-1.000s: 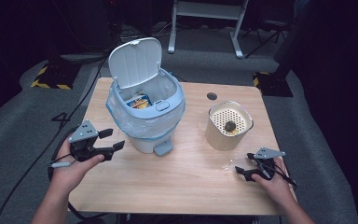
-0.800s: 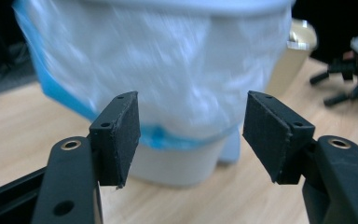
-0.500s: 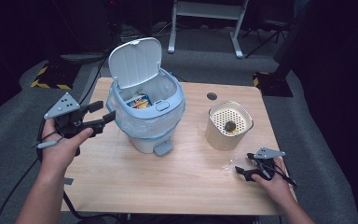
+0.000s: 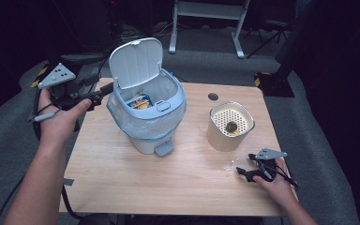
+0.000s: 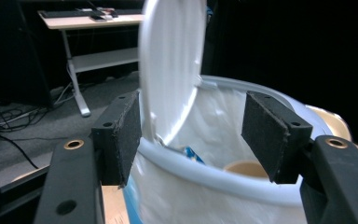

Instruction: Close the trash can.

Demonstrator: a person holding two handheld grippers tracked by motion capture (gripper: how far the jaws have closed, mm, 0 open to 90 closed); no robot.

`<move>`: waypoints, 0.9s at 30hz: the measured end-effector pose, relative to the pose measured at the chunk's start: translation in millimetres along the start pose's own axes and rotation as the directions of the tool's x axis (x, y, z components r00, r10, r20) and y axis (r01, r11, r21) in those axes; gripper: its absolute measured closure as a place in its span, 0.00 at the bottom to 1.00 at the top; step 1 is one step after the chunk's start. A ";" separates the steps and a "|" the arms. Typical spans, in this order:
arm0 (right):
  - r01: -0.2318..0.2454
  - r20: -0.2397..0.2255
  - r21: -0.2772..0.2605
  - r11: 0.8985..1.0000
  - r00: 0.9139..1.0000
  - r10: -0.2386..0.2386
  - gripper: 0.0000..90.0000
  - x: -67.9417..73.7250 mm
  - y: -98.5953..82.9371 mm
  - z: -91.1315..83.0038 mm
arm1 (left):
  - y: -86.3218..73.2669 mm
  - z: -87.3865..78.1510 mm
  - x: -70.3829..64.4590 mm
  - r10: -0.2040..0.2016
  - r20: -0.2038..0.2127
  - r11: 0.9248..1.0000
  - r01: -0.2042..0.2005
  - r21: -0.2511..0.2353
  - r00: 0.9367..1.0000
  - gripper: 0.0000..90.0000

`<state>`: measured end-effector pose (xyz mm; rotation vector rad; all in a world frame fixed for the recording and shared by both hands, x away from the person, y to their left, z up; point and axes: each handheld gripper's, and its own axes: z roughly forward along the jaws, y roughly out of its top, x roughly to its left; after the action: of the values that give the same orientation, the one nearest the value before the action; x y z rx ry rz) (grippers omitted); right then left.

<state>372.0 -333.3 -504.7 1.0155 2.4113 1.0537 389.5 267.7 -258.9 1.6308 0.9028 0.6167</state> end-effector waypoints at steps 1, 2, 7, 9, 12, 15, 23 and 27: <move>0.000 0.000 0.000 1.000 1.000 0.000 0.17 0.0 0.0 0.0 | 2.5 2.1 2.1 0.002 -0.007 1.000 -0.002 -0.002 1.000 0.42; 0.000 0.000 0.000 1.000 1.000 0.000 0.17 0.0 0.0 0.0 | 6.9 7.0 5.7 -0.004 -0.017 1.000 0.004 0.000 1.000 0.42; 0.000 0.000 0.000 1.000 1.000 0.000 0.17 0.0 0.0 0.0 | 13.6 18.9 10.8 -0.008 -0.033 1.000 0.008 0.001 0.999 0.43; 0.000 0.000 0.000 1.000 1.000 0.000 0.17 0.0 0.0 0.0 | 16.0 24.7 12.6 -0.015 -0.026 1.000 0.015 0.000 1.000 0.43; -0.002 -0.004 0.000 1.000 1.000 0.002 0.17 -0.3 0.0 0.0 | 17.4 33.5 13.8 -0.031 -0.014 0.999 0.031 0.008 0.999 0.45; -0.002 -0.005 -0.001 1.000 1.000 0.002 0.17 -0.4 0.0 0.0 | 18.7 41.6 15.1 -0.042 0.006 0.999 0.042 0.010 0.999 0.47; -0.002 -0.004 -0.001 1.000 1.000 0.002 0.17 -0.4 0.0 0.0 | 25.8 53.3 13.4 -0.046 0.064 0.999 0.046 0.002 0.997 0.47; -0.002 -0.004 -0.001 1.000 1.000 0.002 0.17 -0.4 0.0 0.0 | 26.8 52.1 5.5 -0.012 0.054 1.000 0.011 0.024 0.998 0.44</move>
<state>372.3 -333.5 -504.7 1.0162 2.4136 1.0587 440.0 240.2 -246.1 1.6549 0.8824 0.5533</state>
